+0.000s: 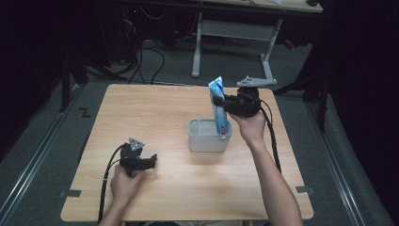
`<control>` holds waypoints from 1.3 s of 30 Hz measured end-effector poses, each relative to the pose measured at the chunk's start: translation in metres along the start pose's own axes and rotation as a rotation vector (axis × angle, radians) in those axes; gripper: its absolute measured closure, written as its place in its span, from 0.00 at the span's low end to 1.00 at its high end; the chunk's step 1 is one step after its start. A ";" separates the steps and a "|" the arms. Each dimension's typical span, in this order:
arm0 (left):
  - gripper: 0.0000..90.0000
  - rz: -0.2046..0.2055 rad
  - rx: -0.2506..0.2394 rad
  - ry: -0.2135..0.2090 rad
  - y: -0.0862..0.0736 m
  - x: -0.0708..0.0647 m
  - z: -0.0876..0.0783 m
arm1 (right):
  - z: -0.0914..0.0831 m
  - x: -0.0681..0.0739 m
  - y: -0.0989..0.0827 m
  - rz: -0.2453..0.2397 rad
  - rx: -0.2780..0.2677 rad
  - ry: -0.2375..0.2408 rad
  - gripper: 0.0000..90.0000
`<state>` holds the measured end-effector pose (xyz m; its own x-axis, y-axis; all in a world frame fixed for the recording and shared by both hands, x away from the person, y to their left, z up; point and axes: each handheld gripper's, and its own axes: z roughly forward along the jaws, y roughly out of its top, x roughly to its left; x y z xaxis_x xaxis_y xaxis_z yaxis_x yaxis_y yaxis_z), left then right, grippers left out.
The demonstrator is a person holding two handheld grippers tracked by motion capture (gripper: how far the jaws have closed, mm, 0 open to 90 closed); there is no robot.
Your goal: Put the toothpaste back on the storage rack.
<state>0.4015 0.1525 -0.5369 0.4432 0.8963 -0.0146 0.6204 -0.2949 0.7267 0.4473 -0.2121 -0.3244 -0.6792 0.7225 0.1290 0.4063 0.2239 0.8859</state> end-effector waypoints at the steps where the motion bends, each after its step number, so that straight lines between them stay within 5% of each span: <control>1: 0.18 0.000 -0.001 0.001 0.000 0.000 0.000 | 0.002 0.001 0.002 -0.004 0.002 0.000 0.81; 24: 0.18 0.004 -0.002 -0.002 0.000 0.000 0.000 | 0.047 0.003 -0.007 -0.043 0.077 -0.028 0.81; 39: 0.18 0.005 -0.002 0.000 0.000 -0.001 0.000 | 0.055 0.001 -0.025 -0.037 0.111 -0.033 0.81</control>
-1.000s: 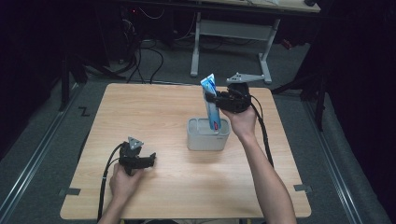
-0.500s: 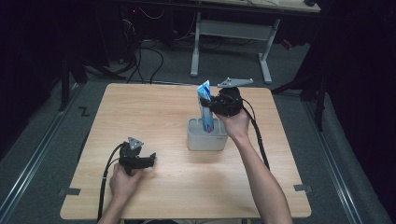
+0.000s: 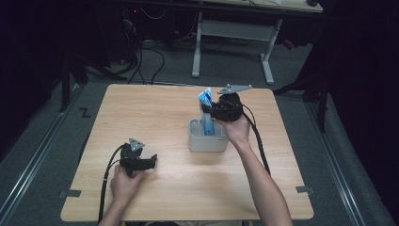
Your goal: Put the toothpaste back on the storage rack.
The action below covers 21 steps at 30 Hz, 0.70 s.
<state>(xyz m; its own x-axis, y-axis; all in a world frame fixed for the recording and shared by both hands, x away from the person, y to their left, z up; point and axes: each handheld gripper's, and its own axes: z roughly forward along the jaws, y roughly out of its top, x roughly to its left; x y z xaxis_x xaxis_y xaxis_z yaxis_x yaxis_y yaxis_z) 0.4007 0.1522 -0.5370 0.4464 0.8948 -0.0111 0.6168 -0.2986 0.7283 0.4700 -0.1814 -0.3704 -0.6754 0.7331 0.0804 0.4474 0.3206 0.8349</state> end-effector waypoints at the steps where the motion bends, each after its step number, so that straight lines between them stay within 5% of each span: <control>1: 0.18 0.000 0.000 0.000 0.000 0.000 0.000 | 0.000 0.000 -0.001 -0.002 0.001 -0.001 0.81; 21: 0.18 0.001 0.000 -0.001 0.000 0.000 0.000 | 0.011 -0.001 -0.026 0.012 0.043 -0.005 0.81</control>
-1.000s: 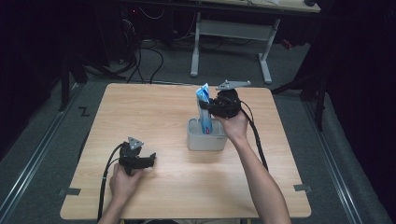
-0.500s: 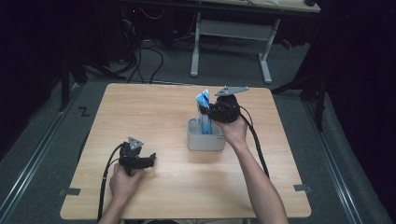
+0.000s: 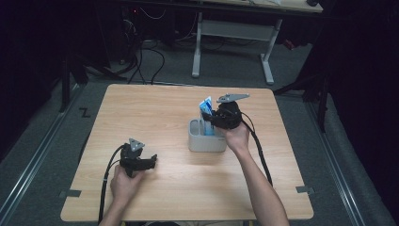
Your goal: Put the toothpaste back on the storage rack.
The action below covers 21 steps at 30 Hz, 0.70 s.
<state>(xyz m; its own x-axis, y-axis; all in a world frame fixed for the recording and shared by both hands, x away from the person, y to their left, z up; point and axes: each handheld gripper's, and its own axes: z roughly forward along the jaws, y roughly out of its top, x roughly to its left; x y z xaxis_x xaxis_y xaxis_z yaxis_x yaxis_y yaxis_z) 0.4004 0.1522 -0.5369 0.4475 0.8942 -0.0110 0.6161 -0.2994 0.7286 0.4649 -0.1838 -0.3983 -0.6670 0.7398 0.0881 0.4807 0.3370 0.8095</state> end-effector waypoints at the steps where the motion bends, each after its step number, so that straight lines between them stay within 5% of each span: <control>1: 0.18 0.000 0.000 0.000 0.000 0.000 0.000 | 0.000 -0.001 -0.001 -0.001 0.000 0.000 0.81; 21: 0.19 -0.001 0.001 -0.003 0.000 0.000 0.000 | 0.011 0.003 -0.009 -0.019 0.056 -0.015 0.80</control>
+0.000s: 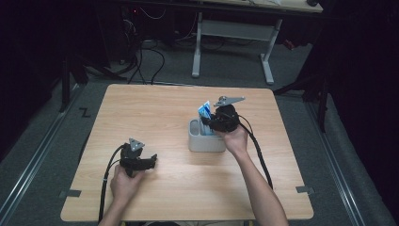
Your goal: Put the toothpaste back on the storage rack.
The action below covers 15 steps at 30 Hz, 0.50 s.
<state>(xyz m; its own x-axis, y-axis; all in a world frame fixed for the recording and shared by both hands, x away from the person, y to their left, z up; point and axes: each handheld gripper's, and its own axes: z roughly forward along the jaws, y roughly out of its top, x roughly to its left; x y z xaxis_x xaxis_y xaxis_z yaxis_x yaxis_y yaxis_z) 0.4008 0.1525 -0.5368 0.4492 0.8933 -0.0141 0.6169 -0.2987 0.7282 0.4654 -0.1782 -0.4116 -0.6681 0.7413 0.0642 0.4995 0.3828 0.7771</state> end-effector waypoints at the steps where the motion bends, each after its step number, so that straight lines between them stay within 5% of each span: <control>1: 0.19 0.000 0.000 0.000 0.000 0.000 0.000 | 0.000 0.001 0.000 -0.004 -0.003 0.001 0.80; 15: 0.19 0.001 0.001 0.000 0.000 0.000 0.000 | 0.006 0.000 0.000 0.002 -0.009 -0.018 0.75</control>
<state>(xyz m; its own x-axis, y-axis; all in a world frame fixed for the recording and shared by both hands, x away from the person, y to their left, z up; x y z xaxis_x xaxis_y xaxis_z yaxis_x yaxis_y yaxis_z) 0.4012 0.1525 -0.5367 0.4497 0.8931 -0.0128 0.6167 -0.3001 0.7277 0.4687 -0.1753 -0.4151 -0.6573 0.7516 0.0545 0.4957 0.3768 0.7825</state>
